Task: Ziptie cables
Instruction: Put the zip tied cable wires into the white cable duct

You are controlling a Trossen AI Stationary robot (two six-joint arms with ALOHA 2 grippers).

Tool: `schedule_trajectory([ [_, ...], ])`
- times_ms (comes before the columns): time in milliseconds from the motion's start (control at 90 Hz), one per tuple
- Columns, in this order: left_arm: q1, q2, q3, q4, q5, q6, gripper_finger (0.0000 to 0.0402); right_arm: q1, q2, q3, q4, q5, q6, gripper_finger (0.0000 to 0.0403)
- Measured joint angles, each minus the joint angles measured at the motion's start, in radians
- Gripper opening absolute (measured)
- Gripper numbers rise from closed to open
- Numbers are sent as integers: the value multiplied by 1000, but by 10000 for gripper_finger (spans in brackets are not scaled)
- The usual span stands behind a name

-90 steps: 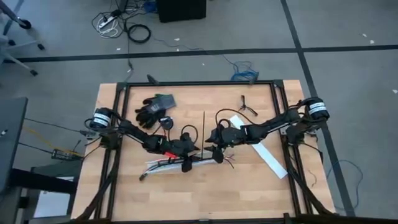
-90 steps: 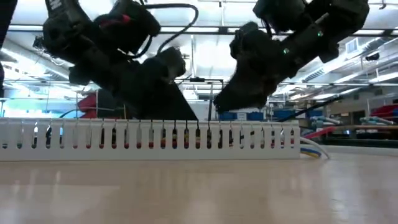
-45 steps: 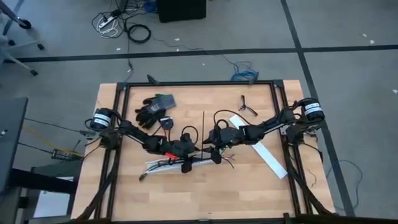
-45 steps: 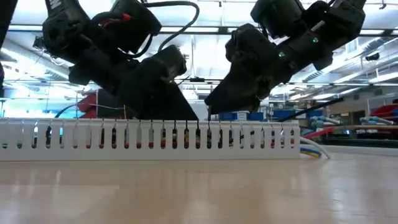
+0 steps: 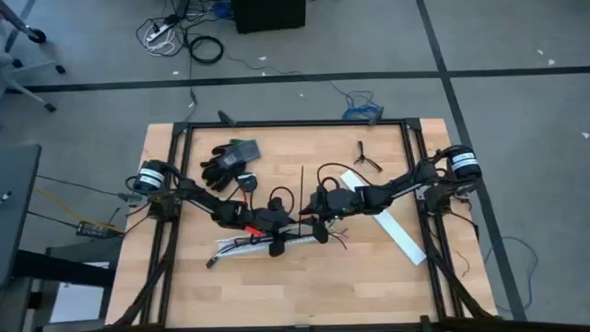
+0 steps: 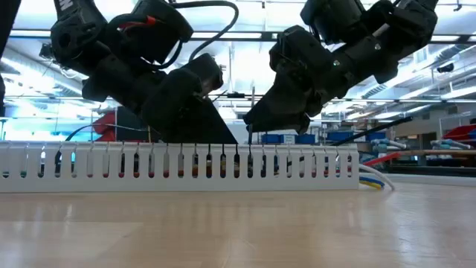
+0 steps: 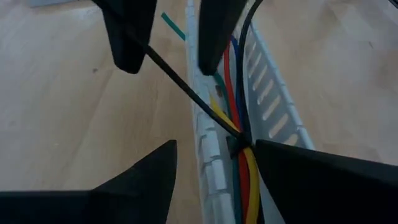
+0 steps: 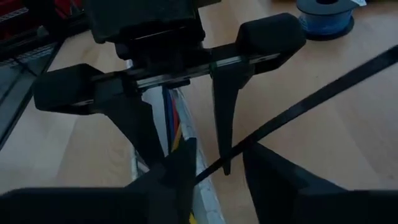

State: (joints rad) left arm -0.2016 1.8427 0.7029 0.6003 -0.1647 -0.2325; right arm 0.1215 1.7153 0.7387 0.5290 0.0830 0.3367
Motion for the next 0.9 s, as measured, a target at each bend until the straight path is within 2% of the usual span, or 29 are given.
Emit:
schedule_trajectory([
  [211,0,-4,0,-2,-4,22,211,1,0,0,-6,1,-32,19],
  [267,0,-8,0,-4,-6,27,211,3,0,0,-6,1,-43,7],
  [711,0,-18,0,-35,-38,49,211,42,0,1,-59,29,-33,1],
  [900,0,-18,0,-12,-44,58,193,48,0,1,-63,55,-29,1],
])
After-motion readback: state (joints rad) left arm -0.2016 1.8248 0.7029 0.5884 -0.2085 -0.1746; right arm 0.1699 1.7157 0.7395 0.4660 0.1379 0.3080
